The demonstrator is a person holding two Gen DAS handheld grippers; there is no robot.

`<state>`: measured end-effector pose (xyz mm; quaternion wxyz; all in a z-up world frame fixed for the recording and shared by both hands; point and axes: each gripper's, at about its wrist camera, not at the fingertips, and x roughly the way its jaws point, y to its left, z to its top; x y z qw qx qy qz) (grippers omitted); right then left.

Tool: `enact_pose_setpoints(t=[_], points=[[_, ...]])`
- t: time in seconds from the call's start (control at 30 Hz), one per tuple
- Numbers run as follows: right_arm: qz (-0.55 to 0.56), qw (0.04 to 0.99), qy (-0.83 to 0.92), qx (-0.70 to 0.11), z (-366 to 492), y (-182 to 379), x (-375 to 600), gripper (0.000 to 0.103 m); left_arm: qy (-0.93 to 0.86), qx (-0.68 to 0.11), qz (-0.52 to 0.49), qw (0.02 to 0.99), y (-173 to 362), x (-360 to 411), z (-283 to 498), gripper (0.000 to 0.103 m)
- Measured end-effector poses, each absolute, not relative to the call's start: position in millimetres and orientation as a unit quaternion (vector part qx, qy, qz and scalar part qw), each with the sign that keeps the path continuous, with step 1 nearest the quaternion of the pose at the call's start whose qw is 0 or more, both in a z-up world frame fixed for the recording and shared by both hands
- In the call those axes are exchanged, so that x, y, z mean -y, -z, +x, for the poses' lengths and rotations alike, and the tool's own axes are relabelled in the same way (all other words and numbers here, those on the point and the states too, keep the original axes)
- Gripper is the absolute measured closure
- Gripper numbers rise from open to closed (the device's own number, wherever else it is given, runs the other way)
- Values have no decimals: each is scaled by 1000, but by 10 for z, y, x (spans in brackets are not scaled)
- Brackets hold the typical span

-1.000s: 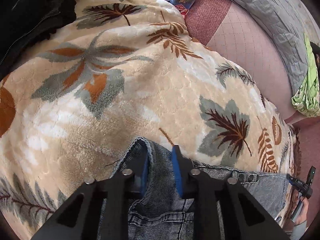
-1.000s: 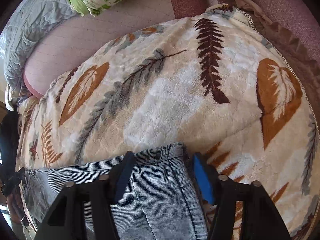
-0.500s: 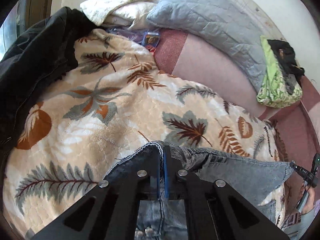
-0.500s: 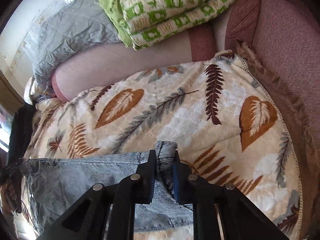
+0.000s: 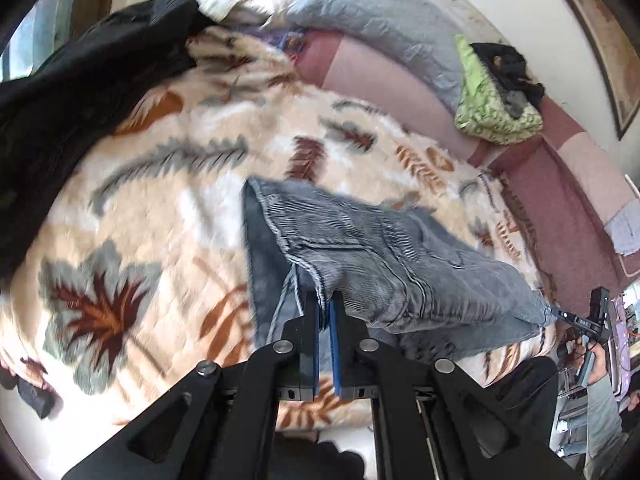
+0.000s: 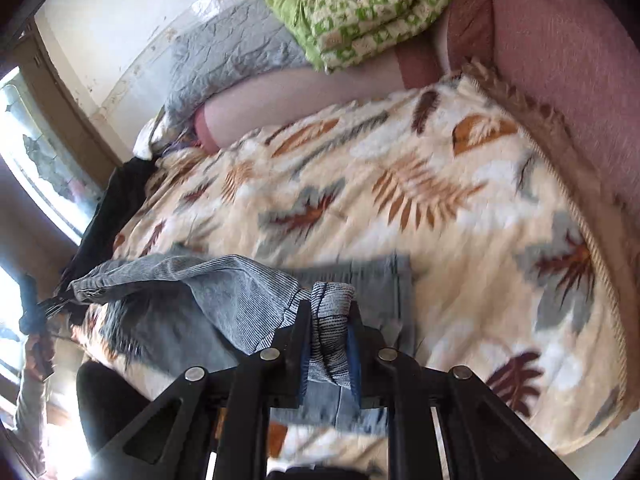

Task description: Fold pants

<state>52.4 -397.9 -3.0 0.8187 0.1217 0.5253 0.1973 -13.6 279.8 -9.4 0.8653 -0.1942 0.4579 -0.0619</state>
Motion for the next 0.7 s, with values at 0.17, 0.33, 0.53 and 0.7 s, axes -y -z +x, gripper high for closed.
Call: enact_pose_setpoints(t=[0.17, 0.33, 0.53, 0.7], points=[[126, 784, -201, -574, 198, 321, 4024, 38, -29, -486, -171, 856, 195, -3057, -288, 93], [285, 796, -145, -514, 492, 96, 4504, 33, -3, -424, -124, 897, -326, -2677, -146, 71], [262, 741, -98, -610, 1069, 517, 4157, 52, 55, -444, -59, 892, -60, -1845, 252, 54], [158, 789, -67, -589, 1185, 256, 3961, 85, 26, -504, -39, 863, 537, -1693, 408, 53]])
